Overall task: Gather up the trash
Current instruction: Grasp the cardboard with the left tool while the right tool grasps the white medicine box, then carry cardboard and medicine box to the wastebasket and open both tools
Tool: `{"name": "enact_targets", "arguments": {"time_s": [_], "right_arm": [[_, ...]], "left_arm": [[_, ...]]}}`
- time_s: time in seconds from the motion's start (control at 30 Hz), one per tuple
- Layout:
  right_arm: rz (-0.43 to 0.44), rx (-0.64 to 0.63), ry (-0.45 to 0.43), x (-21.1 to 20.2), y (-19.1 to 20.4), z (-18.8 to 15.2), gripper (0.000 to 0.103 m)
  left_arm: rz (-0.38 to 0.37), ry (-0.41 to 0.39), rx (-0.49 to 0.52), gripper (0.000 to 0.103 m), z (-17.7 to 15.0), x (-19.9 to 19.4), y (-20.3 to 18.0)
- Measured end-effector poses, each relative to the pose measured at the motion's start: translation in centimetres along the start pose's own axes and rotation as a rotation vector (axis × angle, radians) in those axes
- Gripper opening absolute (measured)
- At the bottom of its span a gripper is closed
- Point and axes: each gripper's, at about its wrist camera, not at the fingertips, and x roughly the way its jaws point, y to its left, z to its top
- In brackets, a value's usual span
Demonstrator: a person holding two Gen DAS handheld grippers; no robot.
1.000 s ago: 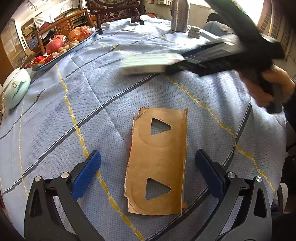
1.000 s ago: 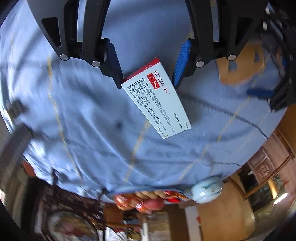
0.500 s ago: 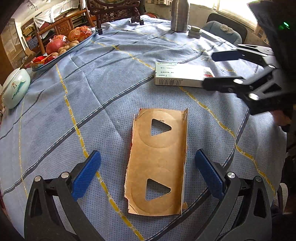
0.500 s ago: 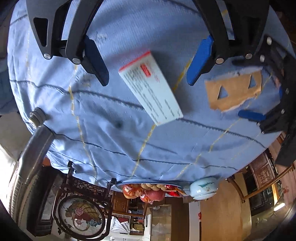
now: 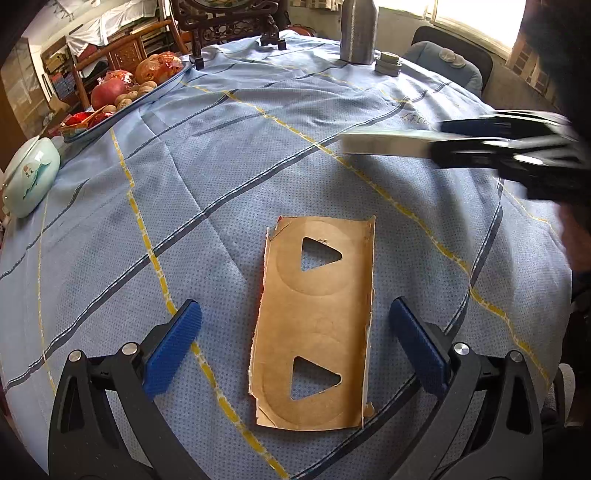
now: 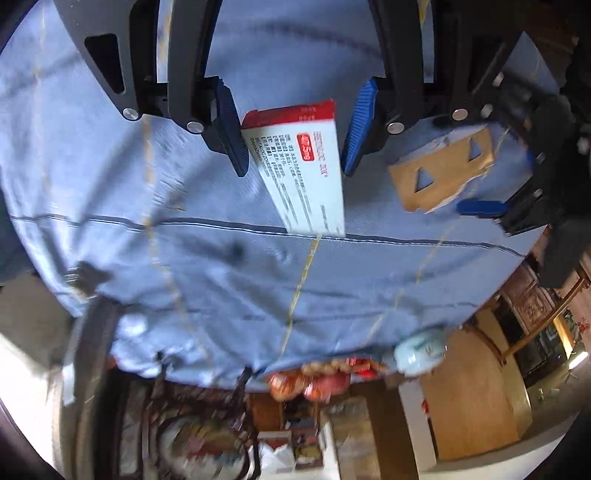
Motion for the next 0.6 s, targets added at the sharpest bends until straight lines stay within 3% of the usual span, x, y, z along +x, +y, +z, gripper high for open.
{"name": "enact_targets", "arguments": {"time_s": [0.13,0.33,0.4,0.47,0.53,0.6], "right_arm": [[-0.023,0.021,-0.112,-4.6,0.6,-3.3,0.052],[-0.036,0.125,-0.193,-7.7,-0.4,-7.0,0.051],[-0.034,0.158,-0.21,-8.3,-0.8,-7.8,0.051],[-0.038,0.184,-0.223,-8.6,-1.0,-8.3,0.051],[-0.027,0.208,-0.208,-8.4,-1.2,-8.7,0.051],[-0.012,0.228,-0.199,-8.3,-1.2,-9.1,0.051]], "left_arm": [[0.001,0.001,0.0,0.098,0.0,0.0,0.0],[0.008,-0.007,-0.003,0.097,0.3,0.1,0.0],[0.007,-0.018,-0.002,0.09,0.3,-0.1,0.0],[0.004,-0.043,0.019,0.057,0.4,-0.7,-0.3],[0.074,-0.073,0.048,0.057,0.2,-1.2,-1.1],[0.099,-0.085,0.074,0.057,0.1,-1.3,-1.5]]}}
